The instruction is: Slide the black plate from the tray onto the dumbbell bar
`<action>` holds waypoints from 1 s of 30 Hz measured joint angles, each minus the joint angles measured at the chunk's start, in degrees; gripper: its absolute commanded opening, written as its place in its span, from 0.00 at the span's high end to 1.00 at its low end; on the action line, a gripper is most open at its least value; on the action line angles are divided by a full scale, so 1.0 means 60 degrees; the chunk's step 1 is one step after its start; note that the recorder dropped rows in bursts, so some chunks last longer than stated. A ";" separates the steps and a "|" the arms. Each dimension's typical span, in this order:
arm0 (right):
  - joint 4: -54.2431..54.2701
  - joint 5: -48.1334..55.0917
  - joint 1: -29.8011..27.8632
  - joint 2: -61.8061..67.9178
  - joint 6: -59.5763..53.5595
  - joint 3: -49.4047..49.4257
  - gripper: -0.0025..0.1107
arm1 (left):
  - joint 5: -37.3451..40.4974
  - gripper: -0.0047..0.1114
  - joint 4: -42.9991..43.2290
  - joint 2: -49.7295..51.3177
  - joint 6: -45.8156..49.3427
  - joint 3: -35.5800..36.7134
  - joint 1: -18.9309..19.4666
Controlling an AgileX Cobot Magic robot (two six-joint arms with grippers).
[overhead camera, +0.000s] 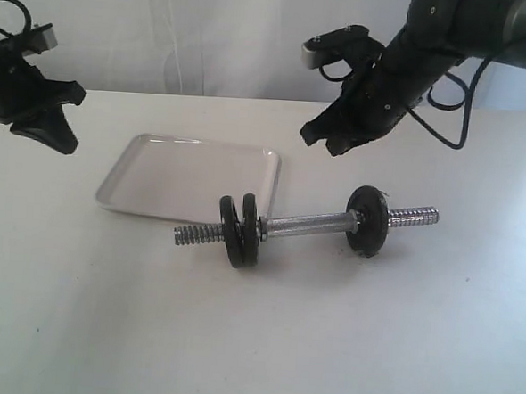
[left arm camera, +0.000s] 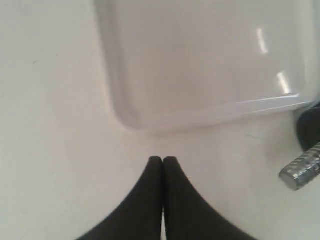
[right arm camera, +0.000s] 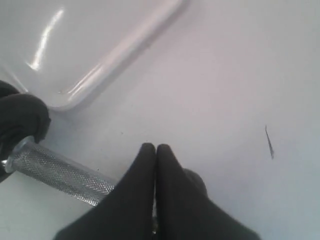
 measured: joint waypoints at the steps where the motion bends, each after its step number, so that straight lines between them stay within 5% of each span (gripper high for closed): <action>1: -0.0098 0.0201 -0.0076 0.0000 0.0567 -0.0116 0.98 | 0.0167 0.96 0.0474 -0.0044 -0.0328 -0.0041 0.0000; 13: -0.0670 0.3247 -0.2008 -0.0075 0.2870 -0.0648 0.98 | 0.1636 0.96 0.2759 -0.0393 -0.1888 -0.0086 0.0000; 30: -0.0898 0.3509 -0.3303 -0.1941 0.2168 0.0711 0.98 | 0.1828 0.96 0.3497 -0.2910 -0.1914 0.0526 0.0000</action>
